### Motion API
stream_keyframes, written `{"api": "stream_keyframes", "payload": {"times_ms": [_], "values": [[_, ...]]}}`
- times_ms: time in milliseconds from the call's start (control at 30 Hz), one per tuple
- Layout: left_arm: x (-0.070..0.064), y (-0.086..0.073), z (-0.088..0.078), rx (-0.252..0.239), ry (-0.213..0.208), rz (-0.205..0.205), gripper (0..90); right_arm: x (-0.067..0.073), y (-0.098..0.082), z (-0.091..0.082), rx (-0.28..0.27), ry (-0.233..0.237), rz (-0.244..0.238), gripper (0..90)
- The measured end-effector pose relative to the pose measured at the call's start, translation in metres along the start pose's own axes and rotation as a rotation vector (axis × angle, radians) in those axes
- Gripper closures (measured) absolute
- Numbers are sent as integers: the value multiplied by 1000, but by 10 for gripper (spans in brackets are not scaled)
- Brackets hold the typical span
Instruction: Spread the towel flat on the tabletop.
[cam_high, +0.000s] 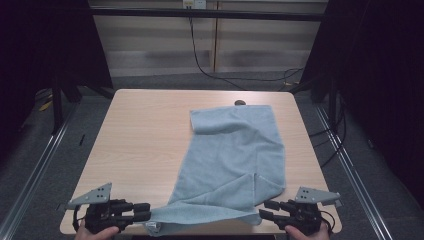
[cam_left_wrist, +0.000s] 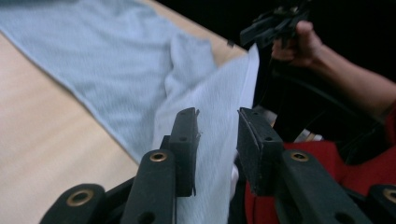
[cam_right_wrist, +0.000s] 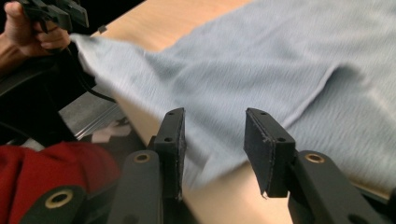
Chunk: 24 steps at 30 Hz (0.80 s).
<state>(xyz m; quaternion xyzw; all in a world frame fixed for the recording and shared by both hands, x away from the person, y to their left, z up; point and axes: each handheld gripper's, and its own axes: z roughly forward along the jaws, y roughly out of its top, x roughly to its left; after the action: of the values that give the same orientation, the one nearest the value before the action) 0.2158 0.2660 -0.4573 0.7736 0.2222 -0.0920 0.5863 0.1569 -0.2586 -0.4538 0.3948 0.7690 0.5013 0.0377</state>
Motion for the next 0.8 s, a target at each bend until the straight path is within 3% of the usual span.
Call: {"api": "stream_keyframes", "payload": {"times_ms": [33,100,167,267,300,333,433,533,567,633,700,733,800], "values": [[1,4,-2,-12,-8,3,670,-1,5,1,-3,-10,-16,576],[4,12,0,6,28,20,660,-4,13,4,-17,-15,-20,564],[16,20,9,40,63,14,655,-11,20,13,-17,-53,-30,540],[43,31,32,107,94,-12,633,-29,27,34,37,-98,-14,520],[52,36,43,148,97,-8,630,-36,29,41,57,-110,7,516],[58,39,49,160,99,-2,625,-43,30,48,76,-112,15,511],[77,47,77,199,130,-2,639,-54,31,59,97,-147,40,502],[88,51,102,298,141,17,620,-57,29,67,125,-171,46,496],[93,50,111,295,157,23,617,-57,27,69,134,-168,50,496],[95,48,121,280,145,21,607,-55,22,75,165,-154,44,503],[94,44,133,322,125,38,586,-53,19,80,179,-156,36,553],[92,42,137,337,142,55,585,-52,19,81,175,-167,34,636],[92,38,141,350,124,56,605,-51,20,83,164,-163,31,783]]}}
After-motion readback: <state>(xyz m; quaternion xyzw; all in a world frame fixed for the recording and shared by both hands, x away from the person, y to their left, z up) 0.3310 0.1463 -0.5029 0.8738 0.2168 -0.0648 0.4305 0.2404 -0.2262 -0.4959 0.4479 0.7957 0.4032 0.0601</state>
